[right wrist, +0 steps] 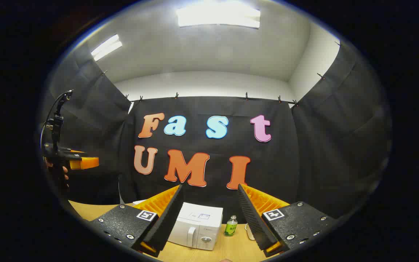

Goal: Open the microwave oven with the left hand, put the food in, and close the microwave oven.

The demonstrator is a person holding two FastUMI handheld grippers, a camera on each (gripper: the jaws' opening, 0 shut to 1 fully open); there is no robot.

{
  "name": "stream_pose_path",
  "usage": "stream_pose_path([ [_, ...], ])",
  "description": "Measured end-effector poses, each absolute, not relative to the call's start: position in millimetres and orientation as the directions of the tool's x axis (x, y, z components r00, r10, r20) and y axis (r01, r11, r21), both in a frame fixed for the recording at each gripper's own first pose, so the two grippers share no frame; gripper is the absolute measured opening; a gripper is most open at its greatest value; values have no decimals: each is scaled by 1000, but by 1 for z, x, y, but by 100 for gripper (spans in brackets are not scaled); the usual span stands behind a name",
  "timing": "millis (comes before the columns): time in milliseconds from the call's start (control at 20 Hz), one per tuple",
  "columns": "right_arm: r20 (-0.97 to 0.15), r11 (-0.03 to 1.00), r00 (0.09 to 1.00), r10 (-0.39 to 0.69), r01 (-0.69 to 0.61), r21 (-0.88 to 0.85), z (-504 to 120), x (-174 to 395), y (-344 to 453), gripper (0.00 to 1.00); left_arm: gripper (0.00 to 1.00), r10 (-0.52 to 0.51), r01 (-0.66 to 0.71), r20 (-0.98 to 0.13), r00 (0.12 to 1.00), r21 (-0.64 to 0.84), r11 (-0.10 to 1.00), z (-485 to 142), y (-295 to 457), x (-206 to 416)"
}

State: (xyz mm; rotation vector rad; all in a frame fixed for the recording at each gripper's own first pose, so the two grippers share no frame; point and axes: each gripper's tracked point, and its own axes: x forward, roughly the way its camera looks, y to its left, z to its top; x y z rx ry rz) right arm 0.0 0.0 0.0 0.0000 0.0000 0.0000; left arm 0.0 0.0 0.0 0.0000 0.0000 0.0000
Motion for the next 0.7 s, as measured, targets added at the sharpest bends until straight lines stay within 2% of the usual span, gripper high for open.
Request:
stream_pose_path([
  [150,-28,999,999,17,-15,44,-6,1,-1,93,94,4,-5,-17,1000,-28,1000,-4,-1,5],
  [200,-35,999,999,22,-20,51,-7,2,-1,93,97,13,-14,-25,1000,-30,999,-7,0,7],
  [700,-55,999,998,34,-31,43,-6,6,-7,93,94,-21,20,-82,996,-11,1000,-27,-28,15],
])
